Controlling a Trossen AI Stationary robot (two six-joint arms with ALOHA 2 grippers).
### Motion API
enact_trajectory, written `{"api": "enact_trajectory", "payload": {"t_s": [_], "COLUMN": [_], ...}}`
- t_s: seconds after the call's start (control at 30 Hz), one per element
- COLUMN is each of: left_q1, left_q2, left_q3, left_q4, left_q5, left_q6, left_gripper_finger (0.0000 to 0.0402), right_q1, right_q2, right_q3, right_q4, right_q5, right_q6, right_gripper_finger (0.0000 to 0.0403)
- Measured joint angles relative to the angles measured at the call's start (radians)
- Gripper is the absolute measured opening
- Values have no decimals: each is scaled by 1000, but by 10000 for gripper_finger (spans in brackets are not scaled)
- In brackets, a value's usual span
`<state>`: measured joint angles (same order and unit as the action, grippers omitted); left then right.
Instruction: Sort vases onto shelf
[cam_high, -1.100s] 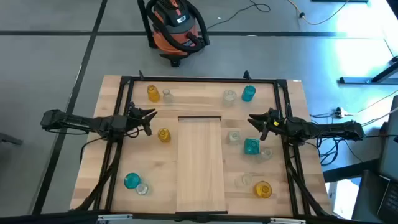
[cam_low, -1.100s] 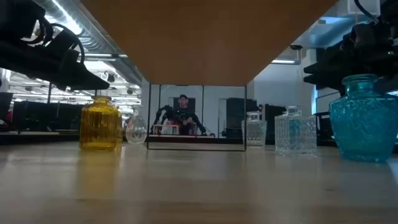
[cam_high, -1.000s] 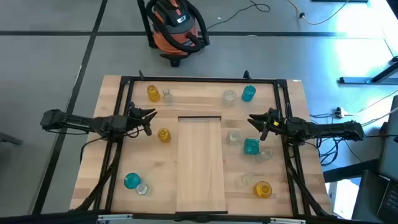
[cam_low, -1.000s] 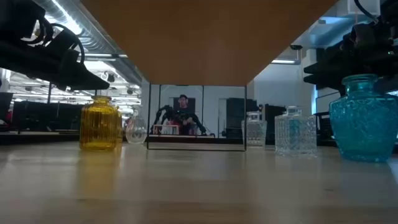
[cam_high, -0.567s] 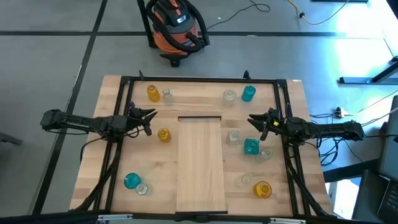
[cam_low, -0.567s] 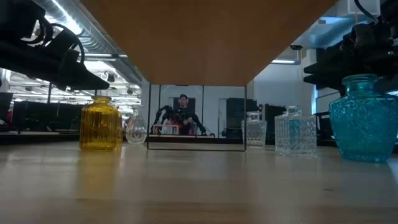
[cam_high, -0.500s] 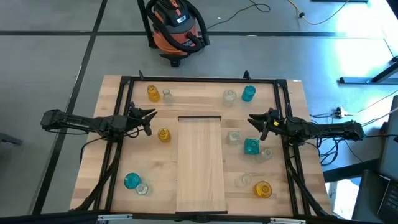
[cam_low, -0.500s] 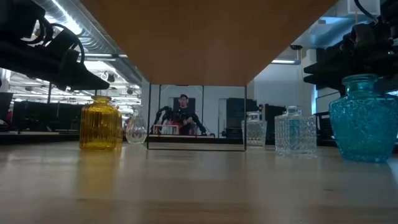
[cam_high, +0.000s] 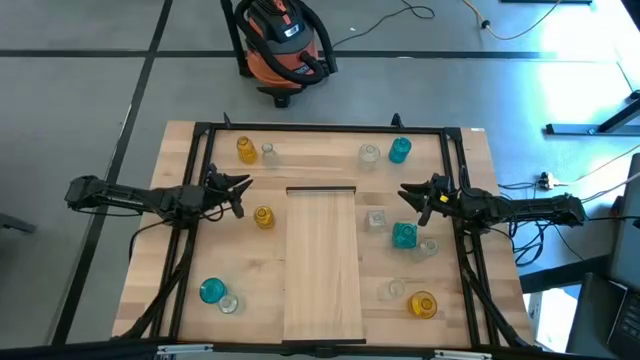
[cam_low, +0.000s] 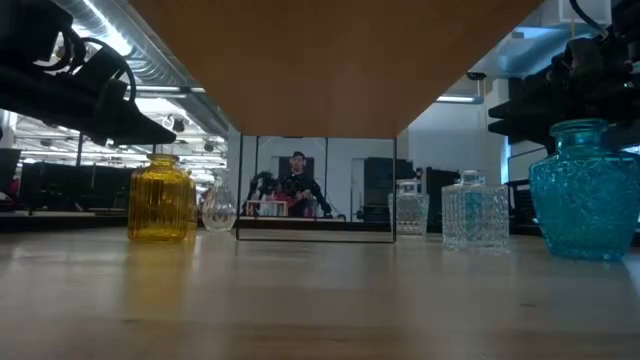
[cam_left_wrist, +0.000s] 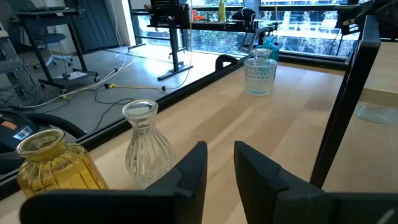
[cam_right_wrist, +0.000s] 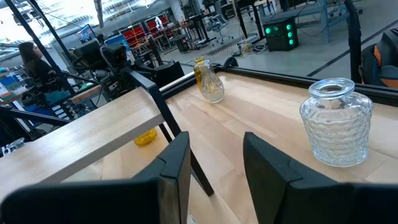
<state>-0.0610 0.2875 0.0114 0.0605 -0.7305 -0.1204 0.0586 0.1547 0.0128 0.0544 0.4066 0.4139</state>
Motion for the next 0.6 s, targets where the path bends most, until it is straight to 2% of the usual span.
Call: {"api": "enact_trajectory", "payload": {"t_s": [0.6], "left_q1": [0], "left_q2": [0], "left_q3": [0], "left_q4": [0], "left_q5": [0], "left_q6": [0], "left_gripper_finger": [73], "right_q1": [0], "right_q2": [0], "right_q3": [0], "right_q4": [0], "right_q5": [-5], "right_q6": [0], "right_gripper_finger": [111]}}
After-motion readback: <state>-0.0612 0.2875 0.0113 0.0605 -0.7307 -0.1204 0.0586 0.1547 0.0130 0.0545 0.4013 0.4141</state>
